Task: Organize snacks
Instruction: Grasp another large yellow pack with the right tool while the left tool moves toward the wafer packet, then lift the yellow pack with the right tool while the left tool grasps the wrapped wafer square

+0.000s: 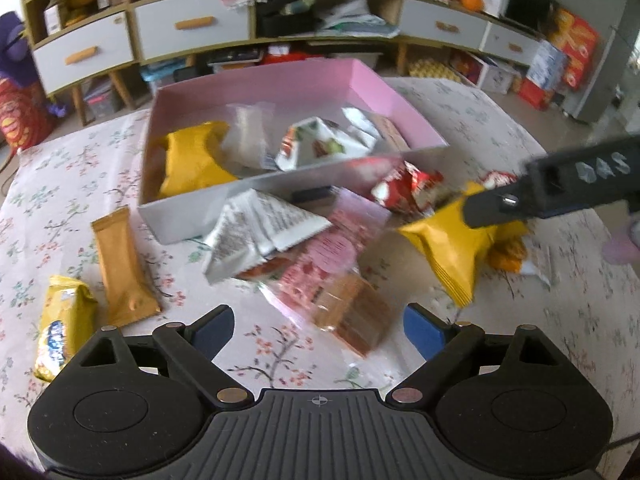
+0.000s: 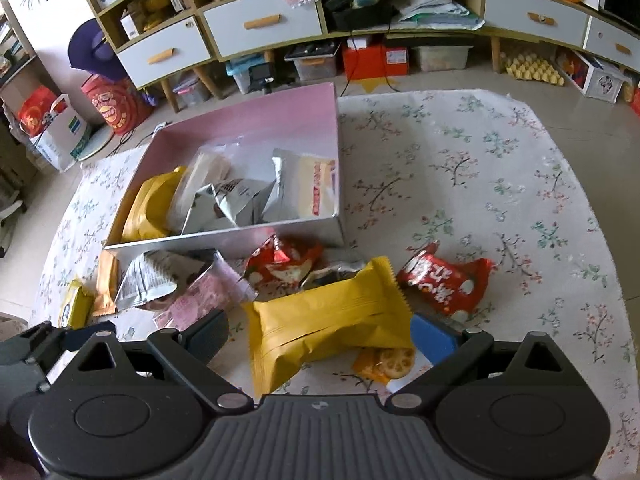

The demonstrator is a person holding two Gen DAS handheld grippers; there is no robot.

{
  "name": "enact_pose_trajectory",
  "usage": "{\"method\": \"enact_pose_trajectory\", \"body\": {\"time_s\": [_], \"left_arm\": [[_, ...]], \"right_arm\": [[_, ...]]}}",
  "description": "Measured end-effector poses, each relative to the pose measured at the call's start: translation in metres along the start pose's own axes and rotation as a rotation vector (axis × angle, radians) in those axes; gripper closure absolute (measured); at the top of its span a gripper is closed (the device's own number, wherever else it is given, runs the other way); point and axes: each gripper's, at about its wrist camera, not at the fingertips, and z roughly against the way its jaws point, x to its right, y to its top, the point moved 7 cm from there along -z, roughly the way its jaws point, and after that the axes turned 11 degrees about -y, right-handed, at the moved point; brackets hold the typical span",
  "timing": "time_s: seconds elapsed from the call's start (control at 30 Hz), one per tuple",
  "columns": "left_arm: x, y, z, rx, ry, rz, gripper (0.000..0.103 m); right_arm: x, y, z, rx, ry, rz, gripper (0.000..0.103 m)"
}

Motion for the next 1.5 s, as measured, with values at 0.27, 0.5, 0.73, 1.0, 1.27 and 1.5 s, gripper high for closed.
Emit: {"method": "enact_pose_trajectory", "body": {"time_s": [0.27,0.5,0.73,1.0,1.27,1.5], "left_arm": [[0.008,-0.003,-0.007,-0.027,-0.038,-0.005,0.053],[0.009,0.000,-0.010,-0.021,-0.060,0.024,0.067],[0.009,-0.005,-0.011,-0.047,-0.144,0.066,0.080],[-0.004,-0.020,0.001,-0.071,-0.199,0.122,0.082],[-0.028,-0.044,0.020,-0.092,-0.226,0.185,0.083],[-0.045,-0.054,0.032,-0.087,-0.195,0.156,0.076]], "right_arm": [[-0.007,-0.004,-0.027,-0.084,0.012,-0.079,0.032],[-0.005,-0.004,-0.048,-0.119,-0.039,-0.143,0.049],[-0.008,-0.005,-0.047,-0.120,-0.016,-0.127,0.063],[-0.009,-0.020,-0.033,-0.131,0.047,0.006,0.074],[-0.021,-0.048,-0.014,-0.153,0.157,0.217,0.077],[-0.011,-0.055,-0.006,-0.171,0.166,0.258,0.074]]}}
